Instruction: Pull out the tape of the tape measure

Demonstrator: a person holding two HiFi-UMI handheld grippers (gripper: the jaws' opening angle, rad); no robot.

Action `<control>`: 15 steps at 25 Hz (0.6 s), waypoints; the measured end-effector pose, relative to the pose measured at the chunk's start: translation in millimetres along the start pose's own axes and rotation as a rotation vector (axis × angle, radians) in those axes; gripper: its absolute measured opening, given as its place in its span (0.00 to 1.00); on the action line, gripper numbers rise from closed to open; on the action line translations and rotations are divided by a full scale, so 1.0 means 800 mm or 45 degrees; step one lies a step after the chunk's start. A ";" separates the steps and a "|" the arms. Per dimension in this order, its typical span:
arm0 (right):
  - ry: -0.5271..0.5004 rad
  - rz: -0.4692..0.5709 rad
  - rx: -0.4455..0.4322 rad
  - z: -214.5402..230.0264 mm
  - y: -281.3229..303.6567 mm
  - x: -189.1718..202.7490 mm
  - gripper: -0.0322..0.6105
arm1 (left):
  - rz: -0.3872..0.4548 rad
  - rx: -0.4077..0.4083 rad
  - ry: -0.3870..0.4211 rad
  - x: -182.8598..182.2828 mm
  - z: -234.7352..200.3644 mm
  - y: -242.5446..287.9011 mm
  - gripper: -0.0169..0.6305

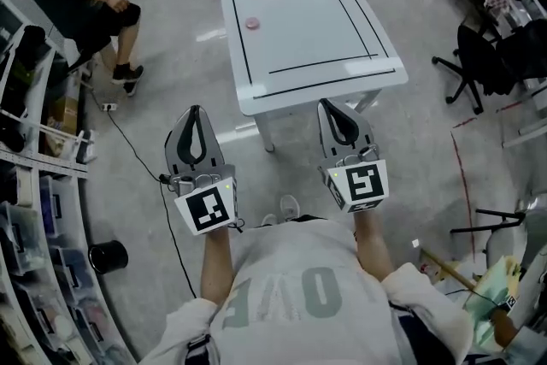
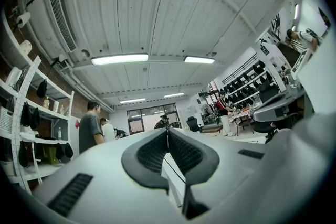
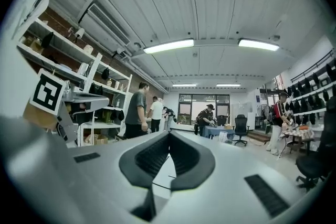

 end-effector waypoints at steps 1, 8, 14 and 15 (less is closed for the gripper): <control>0.006 -0.003 -0.007 0.003 0.001 0.003 0.10 | -0.002 -0.001 0.005 0.001 0.003 0.003 0.07; 0.023 -0.078 -0.055 0.024 0.007 0.034 0.10 | -0.064 -0.027 0.051 0.017 0.016 0.013 0.07; 0.047 -0.098 -0.089 0.033 0.022 0.047 0.10 | -0.104 -0.041 0.060 0.029 0.019 0.030 0.07; 0.051 -0.093 -0.089 0.035 0.027 0.048 0.10 | -0.100 -0.037 0.060 0.030 0.020 0.034 0.07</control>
Point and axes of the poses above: the fingertips, and each gripper's own axes: y forward along the fingers, z to its right, x out of its underside, the point moved 2 cm from there along -y, backward along the fingers, and after that the axes turned 4 degrees about x, right-handed, at the moved point
